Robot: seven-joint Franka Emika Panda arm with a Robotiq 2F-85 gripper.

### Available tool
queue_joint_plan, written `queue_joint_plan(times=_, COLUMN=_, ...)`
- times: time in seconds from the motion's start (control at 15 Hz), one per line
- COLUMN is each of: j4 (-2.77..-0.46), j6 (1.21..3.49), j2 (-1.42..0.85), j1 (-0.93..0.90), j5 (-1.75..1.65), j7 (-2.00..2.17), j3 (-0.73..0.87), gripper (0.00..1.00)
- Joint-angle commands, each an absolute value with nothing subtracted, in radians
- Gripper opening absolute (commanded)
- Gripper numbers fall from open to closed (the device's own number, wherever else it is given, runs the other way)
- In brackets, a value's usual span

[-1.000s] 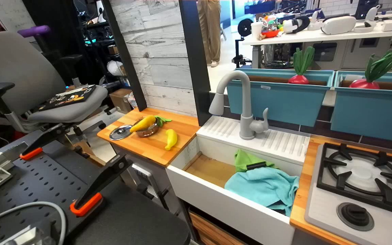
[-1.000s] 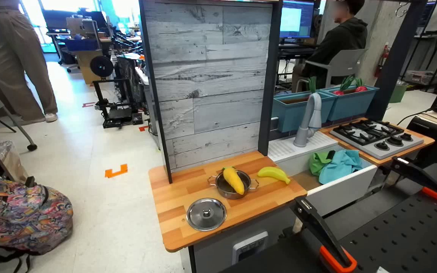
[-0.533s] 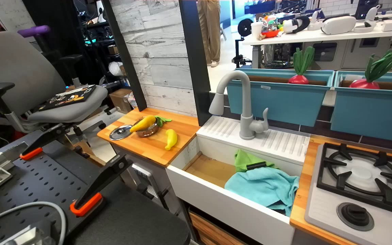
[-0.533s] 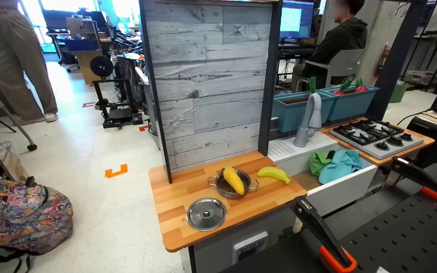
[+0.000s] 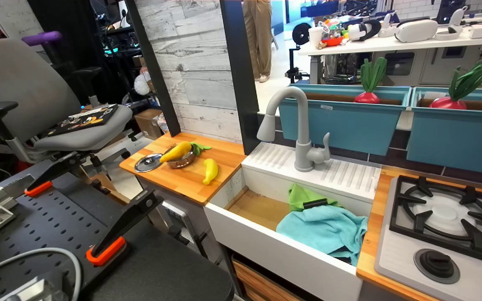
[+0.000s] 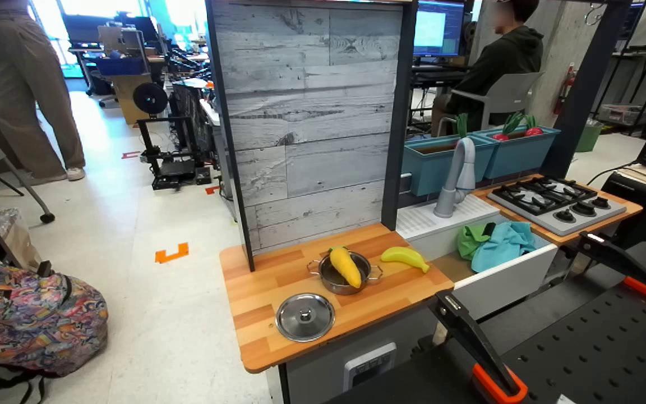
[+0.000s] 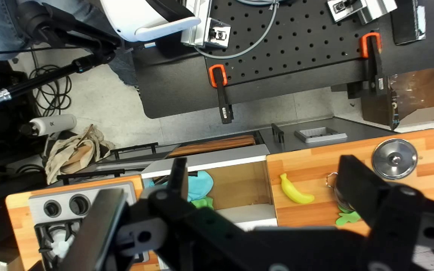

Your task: Put the carrot plushie on the table

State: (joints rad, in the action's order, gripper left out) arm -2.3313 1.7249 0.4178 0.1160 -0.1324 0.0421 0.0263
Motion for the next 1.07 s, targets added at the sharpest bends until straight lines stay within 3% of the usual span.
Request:
queue_joint_plan(times=0.0, j4=-2.330, j6=1.723, j2=0.417, j1=0.103, j5=-0.136, j7=0.046, j3=0.038, gripper=1.00)
queue_joint_plan(times=1.0, j4=-2.331, j6=1.745, j2=0.406, j1=0.106, j5=-0.146, j7=0.055, j3=0.036, gripper=1.00)
